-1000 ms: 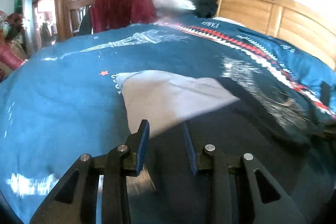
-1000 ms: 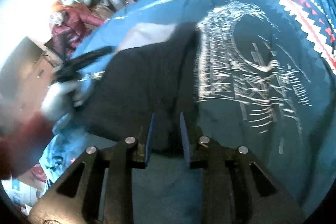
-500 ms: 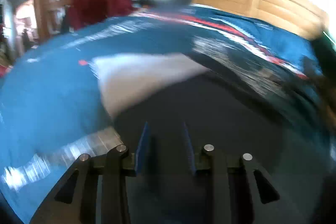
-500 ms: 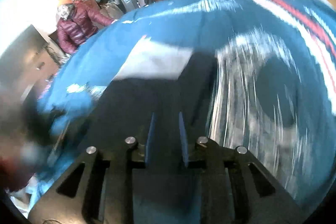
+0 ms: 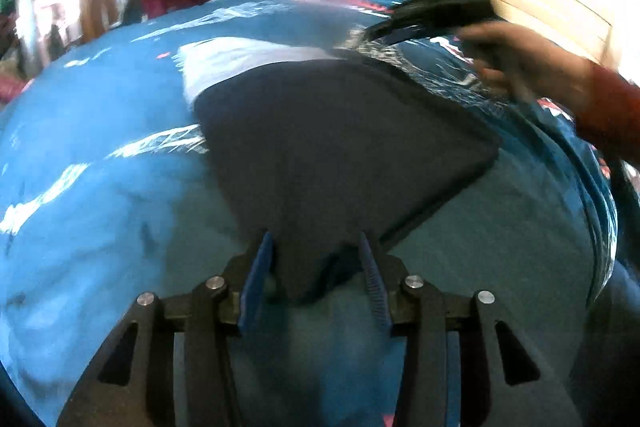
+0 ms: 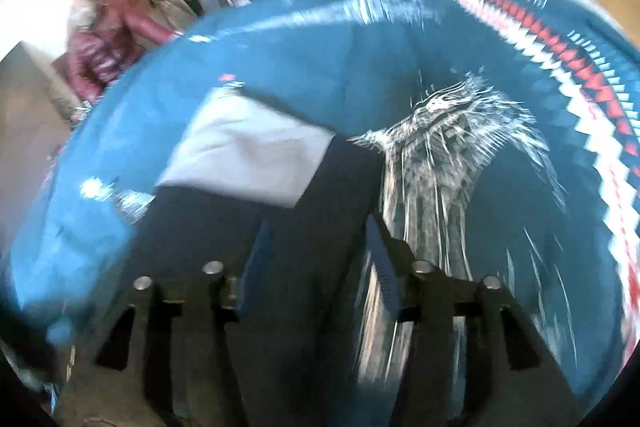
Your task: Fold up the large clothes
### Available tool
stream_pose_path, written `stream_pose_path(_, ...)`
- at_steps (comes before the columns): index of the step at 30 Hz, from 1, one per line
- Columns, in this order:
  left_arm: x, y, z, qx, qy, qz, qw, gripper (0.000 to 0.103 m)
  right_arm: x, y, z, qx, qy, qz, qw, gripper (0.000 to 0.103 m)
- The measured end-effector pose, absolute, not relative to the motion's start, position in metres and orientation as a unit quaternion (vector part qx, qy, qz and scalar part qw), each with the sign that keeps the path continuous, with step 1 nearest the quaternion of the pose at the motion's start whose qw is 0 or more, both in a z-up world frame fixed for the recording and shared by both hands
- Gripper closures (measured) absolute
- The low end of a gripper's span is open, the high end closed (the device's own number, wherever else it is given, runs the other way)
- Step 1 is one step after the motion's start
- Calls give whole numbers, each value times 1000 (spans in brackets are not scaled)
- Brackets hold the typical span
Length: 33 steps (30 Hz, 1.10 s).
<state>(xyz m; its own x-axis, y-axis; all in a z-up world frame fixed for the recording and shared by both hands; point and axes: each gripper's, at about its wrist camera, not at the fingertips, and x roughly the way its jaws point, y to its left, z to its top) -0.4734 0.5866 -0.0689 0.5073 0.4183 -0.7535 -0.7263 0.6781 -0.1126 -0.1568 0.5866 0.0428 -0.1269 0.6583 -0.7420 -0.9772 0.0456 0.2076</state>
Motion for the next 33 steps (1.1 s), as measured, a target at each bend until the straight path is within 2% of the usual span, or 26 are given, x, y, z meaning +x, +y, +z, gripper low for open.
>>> stream_pose_path(2, -482, 586, -66, -227, 360, 372, 825, 54, -178, 529, 45, -213, 355, 651, 636, 24)
stream_pose_path(4, -490, 584, -62, -234, 356, 415, 804, 48, -197, 478, 36, -220, 353, 635, 651, 20)
stream_pose_path(6, -497, 583, -67, -246, 360, 451, 778, 37, -212, 448, 26, -221, 364, 623, 656, 20)
stream_pose_path(8, -496, 588, -77, -255, 373, 475, 755, 36, -223, 426, 9, -243, 364, 605, 665, 19)
stream_pose_path(12, -495, 594, -106, -293, 384, 506, 714, 26, -232, 411, -23, -283, 372, 575, 671, 17)
stream_pose_path(15, -494, 596, -111, -301, 372, 518, 709, 18, -236, 417, -53, -327, 376, 560, 661, 7)
stream_pose_path(16, -492, 596, -111, -299, 373, 524, 705, 16, -236, 414, -56, -323, 367, 561, 668, 0)
stream_pose_path(18, -488, 596, -113, -297, 371, 538, 696, 11, -232, 415, -58, -317, 366, 561, 672, 0)
stream_pose_path(23, -492, 598, -118, -312, 348, 549, 693, 7, -227, 419, -57, -305, 372, 564, 672, 0)
stream_pose_path(33, -489, 595, -122, -301, 348, 554, 694, 5, -228, 420, -60, -291, 373, 572, 670, 0)
